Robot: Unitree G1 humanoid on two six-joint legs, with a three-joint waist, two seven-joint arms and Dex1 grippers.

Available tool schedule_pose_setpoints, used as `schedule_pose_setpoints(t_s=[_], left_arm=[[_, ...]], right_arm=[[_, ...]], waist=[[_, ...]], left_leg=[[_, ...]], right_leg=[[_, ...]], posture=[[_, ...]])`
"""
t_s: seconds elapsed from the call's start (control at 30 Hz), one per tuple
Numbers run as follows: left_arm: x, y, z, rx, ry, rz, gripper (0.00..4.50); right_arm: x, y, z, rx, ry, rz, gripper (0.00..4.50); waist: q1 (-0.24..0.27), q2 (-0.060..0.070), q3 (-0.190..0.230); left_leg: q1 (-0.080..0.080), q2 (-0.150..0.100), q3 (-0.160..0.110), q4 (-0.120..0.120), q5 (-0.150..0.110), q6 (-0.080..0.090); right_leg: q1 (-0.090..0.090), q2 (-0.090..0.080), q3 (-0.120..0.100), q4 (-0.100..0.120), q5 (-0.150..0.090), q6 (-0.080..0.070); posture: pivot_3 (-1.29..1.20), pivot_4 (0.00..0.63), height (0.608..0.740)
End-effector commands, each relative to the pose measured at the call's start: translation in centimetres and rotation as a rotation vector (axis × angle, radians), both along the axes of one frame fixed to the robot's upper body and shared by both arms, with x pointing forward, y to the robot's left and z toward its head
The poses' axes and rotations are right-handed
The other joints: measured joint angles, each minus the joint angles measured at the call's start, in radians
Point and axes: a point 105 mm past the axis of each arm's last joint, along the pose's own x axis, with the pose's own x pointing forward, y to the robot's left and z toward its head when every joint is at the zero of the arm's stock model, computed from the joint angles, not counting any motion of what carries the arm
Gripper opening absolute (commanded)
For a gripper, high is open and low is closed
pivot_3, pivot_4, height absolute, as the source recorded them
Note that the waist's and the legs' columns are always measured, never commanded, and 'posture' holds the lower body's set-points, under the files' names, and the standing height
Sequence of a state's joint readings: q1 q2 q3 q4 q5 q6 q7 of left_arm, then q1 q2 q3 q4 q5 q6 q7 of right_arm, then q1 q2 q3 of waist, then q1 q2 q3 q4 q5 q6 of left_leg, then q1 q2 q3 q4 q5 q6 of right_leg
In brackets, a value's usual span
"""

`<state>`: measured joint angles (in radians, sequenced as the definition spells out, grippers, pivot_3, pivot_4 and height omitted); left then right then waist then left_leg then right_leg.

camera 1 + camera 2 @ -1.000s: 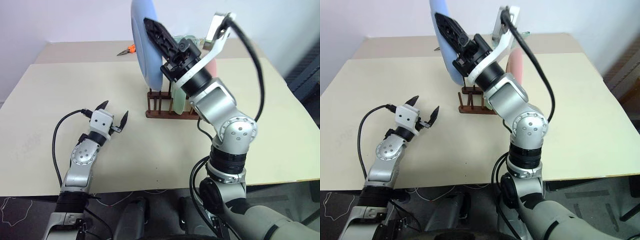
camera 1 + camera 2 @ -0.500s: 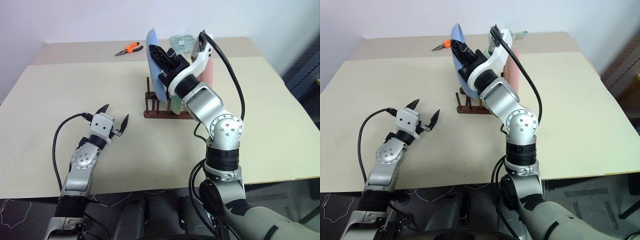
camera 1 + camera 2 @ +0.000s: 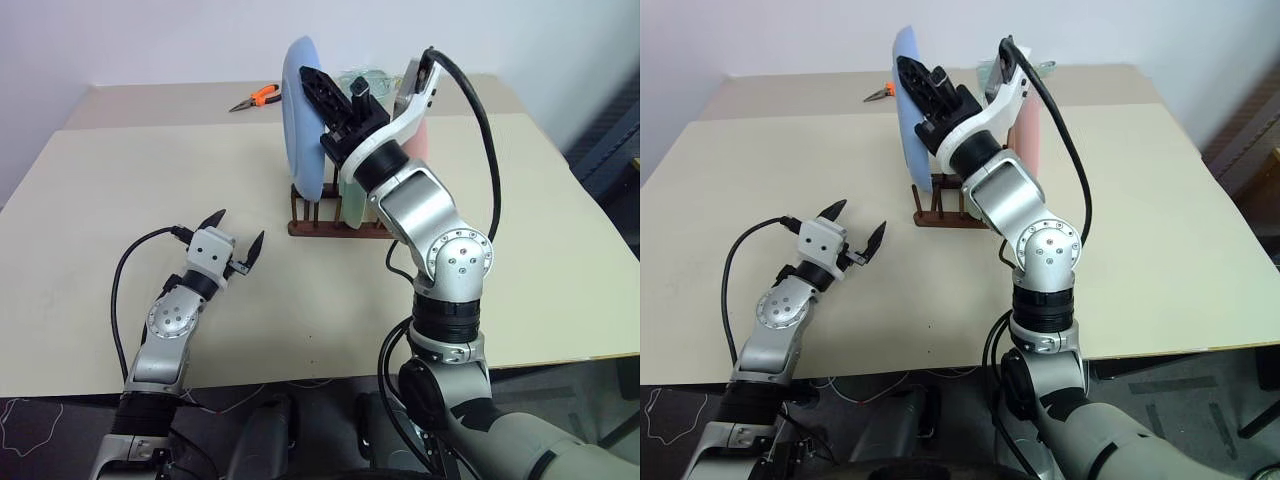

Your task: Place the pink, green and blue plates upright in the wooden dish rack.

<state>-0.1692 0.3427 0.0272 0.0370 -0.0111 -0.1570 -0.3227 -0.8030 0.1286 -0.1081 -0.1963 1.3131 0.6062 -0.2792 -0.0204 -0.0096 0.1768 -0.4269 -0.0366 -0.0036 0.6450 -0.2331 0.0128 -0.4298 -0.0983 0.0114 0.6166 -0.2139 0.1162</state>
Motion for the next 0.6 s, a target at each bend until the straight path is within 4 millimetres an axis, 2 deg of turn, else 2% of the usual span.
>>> schedule_pose_setpoints(t_s=[0.03, 0.37, 0.5, 0.6], left_arm=[[-0.3, -0.5, 1.1, -0.001, -0.04, -0.017, 4.16], [-0.5, -0.7, 0.9, -0.001, -0.034, -0.028, 4.16], [-0.5, -0.8, 0.9, -0.001, -0.032, -0.035, 4.16], [-0.6, -1.0, 0.8, -0.003, -0.028, -0.044, 4.16]], right_arm=[[-2.2, 1.5, 3.2, 0.114, -0.065, 0.09, 0.03], [1.6, 1.6, -1.3, 0.016, 0.144, -0.043, 0.03], [2.8, 1.6, -2.2, -0.02, 0.185, -0.084, 0.03], [3.4, 1.7, -2.1, -0.07, 0.159, -0.112, 1.04]], waist=[[0.0, 0.0, 0.0], [0.0, 0.0, 0.0], [0.0, 0.0, 0.0], [0.0, 0.0, 0.0]], left_leg=[[0.0, 0.0, 0.0, 0.0, 0.0, 0.0], [0.0, 0.0, 0.0, 0.0, 0.0, 0.0], [0.0, 0.0, 0.0, 0.0, 0.0, 0.0], [0.0, 0.0, 0.0, -0.001, 0.0, 0.0]], right_leg=[[0.0, 0.0, 0.0, 0.0, 0.0, 0.0], [0.0, 0.0, 0.0, 0.0, 0.0, -0.001], [0.0, -0.001, 0.0, 0.0, -0.001, -0.002], [0.0, 0.0, 0.0, 0.0, -0.001, -0.002]], posture=[[0.0, 0.15, 0.738], [0.0, 0.15, 0.738], [0.0, 0.15, 0.738], [0.0, 0.15, 0.738]])
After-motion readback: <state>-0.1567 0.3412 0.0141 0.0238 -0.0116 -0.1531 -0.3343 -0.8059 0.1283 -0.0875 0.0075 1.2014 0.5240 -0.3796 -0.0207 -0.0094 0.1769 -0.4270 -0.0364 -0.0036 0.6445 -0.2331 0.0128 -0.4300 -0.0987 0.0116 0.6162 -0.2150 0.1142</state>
